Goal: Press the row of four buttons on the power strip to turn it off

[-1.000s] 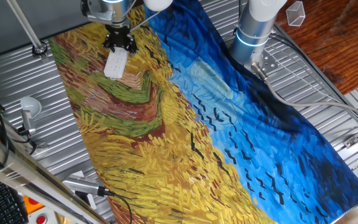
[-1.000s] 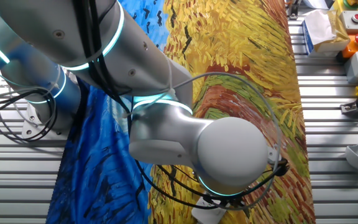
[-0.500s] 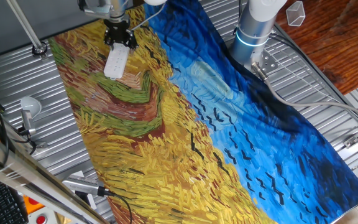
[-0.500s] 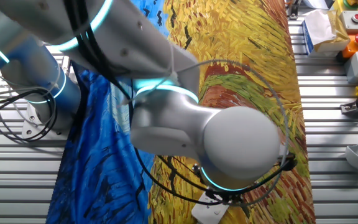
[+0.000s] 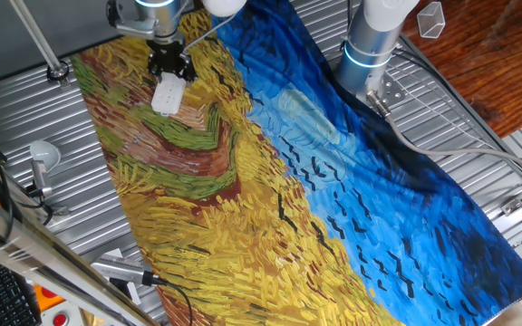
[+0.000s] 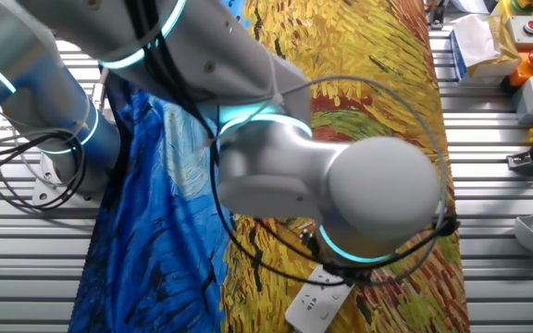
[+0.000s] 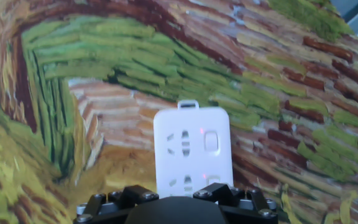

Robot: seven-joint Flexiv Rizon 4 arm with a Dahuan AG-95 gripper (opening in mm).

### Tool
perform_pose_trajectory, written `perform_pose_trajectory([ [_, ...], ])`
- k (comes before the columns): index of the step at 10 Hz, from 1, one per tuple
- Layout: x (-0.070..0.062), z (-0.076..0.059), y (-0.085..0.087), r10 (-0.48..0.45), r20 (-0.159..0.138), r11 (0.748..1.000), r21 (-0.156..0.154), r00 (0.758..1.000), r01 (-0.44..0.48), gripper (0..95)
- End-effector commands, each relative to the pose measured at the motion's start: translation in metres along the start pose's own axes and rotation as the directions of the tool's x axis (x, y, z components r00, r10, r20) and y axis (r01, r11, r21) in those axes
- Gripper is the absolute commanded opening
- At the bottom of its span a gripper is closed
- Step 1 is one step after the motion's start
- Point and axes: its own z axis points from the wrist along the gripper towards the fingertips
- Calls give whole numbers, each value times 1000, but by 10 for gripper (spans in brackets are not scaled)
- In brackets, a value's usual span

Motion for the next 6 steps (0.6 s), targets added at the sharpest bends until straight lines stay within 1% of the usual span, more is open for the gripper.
perform_pose_trajectory([
  [1,-6,3,4,15,-4,1000,7,1000,-15,760],
  [3,-6,7,5,8,-7,1000,9,1000,-8,760],
  [6,-5,13,4,15,-3,1000,12,1000,-15,760],
])
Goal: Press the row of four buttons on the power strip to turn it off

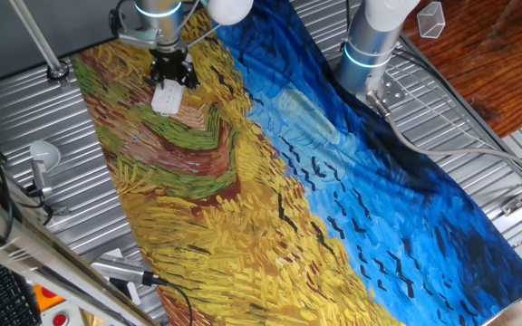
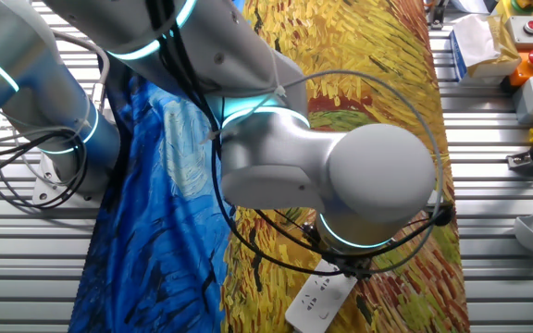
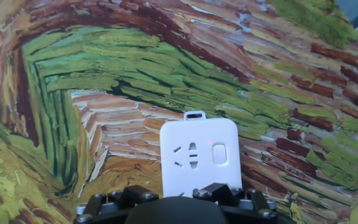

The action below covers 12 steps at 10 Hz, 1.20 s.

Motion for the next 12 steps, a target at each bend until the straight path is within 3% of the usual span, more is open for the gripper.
perform_pose_trajectory([
  [1,1,0,1,0,-2,1000,3,1000,0,760],
  [12,6,4,-1,-3,2,1000,8,1000,3,760],
])
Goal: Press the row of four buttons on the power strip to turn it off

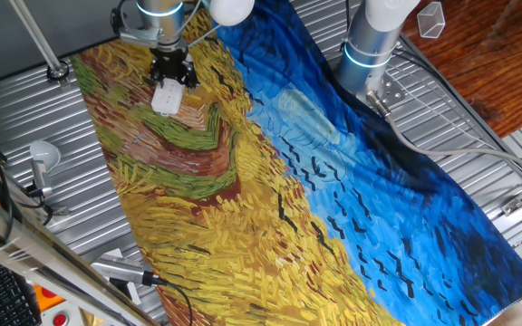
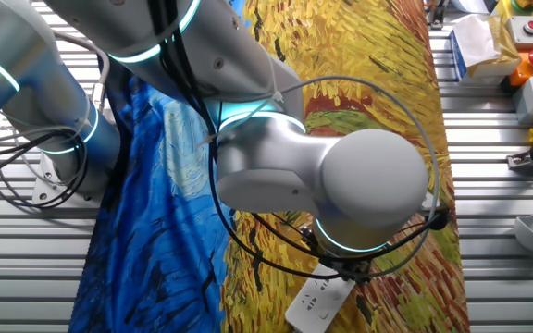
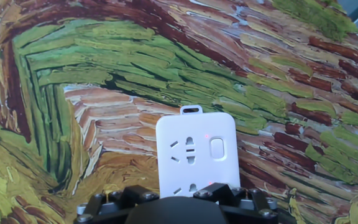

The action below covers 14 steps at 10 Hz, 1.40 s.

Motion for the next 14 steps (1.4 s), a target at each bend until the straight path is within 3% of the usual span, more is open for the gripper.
perform_pose_trajectory([
  [1,0,3,0,-3,0,1000,-2,1000,3,760],
  [5,0,10,1,-10,7,1000,-6,1000,10,760],
  [10,0,10,1,-15,3,1000,-3,1000,15,760],
  [14,-1,-12,0,-12,-7,1000,-8,1000,12,760],
])
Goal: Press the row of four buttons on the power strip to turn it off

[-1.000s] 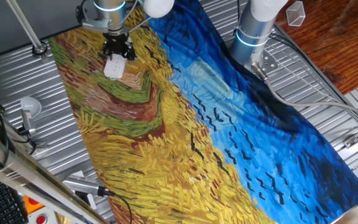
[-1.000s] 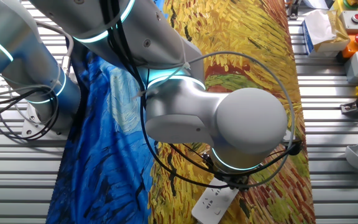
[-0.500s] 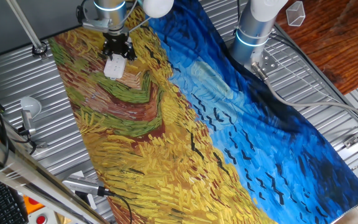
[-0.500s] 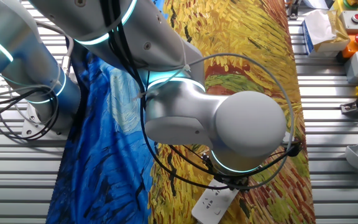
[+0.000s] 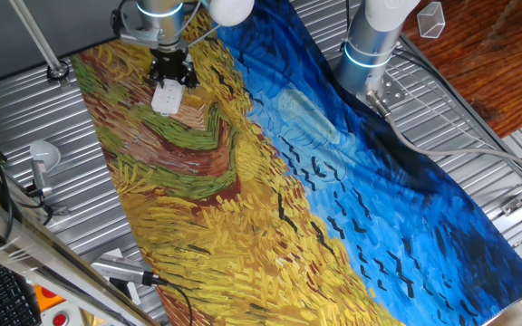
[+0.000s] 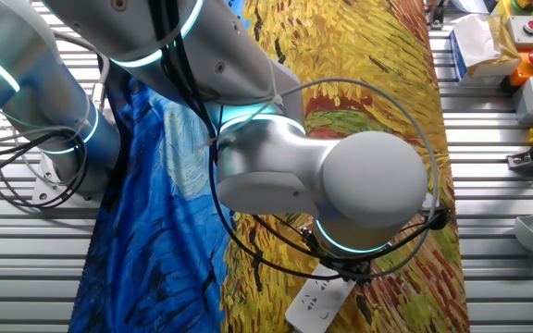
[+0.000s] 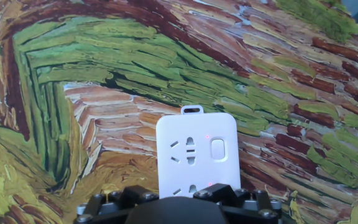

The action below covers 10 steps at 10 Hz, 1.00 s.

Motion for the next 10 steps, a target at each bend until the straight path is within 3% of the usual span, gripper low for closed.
perform_pose_trajectory([
  [1,-2,-12,1,-1,3,1000,-8,1000,1,760],
  [3,-7,-14,-1,5,9,1000,-13,1000,-5,760],
  [7,-39,-18,-4,25,1,999,-21,1000,-25,760],
  [10,-49,-15,0,41,-1,999,-21,999,-41,760],
])
